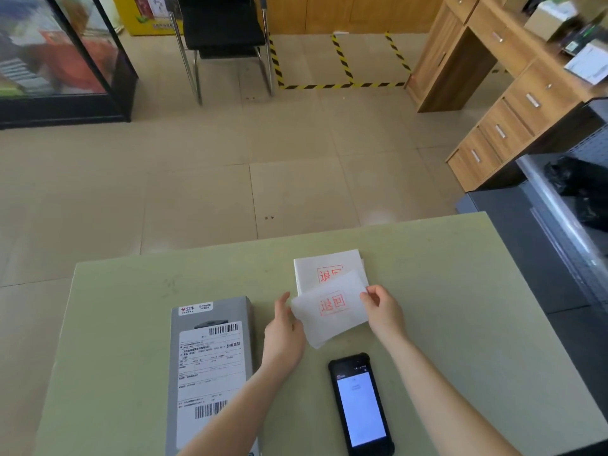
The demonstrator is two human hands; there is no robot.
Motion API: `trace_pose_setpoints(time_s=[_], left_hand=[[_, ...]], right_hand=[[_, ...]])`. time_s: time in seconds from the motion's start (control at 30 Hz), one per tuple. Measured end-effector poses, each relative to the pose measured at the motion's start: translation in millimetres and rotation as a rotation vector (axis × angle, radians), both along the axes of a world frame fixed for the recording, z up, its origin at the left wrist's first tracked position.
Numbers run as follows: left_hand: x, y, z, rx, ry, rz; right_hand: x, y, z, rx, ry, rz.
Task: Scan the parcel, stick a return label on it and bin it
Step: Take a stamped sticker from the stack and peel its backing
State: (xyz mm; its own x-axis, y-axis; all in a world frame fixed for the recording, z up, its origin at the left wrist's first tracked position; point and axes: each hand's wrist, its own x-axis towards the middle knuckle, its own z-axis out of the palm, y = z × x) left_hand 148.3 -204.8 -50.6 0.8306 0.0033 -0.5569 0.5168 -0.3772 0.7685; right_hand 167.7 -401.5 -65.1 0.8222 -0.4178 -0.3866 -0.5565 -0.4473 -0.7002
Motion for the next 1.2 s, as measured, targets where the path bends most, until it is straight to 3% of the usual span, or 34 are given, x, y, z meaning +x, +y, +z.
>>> trace_pose_setpoints(time_s=[0.17,0.33,0.53,0.63,0.73,0.87,1.2], left_hand=[[9,-7,0,-0.056,-0.138,0.048],[40,-13,-6,0.038,-0.232,-0.081],[69,-11,-17,0.188,-0.141,-0.272],[71,-4,-7,0.227,-0.158,-0.269],[63,3,23,0.122,-0.321,-0.159],[37,16,81,-0.161,-0.431,-0.075],[-20,116,149,-0.251,-0.536,0.022]], right_hand=[[2,-5,-1,0.032,-0.038,-0.082],[21,-10,-3,0.146,-0.081,-0.177],[33,-12,-11,0.088,-0.033,-0.194],[31,-11,0,0.108,-0.065,-0.250],[25,1,33,0.316,-0.179,-0.276],[10,42,86,0.511,-0.250,-0.081],[-26,163,158,0.843,-0.228,0.169]])
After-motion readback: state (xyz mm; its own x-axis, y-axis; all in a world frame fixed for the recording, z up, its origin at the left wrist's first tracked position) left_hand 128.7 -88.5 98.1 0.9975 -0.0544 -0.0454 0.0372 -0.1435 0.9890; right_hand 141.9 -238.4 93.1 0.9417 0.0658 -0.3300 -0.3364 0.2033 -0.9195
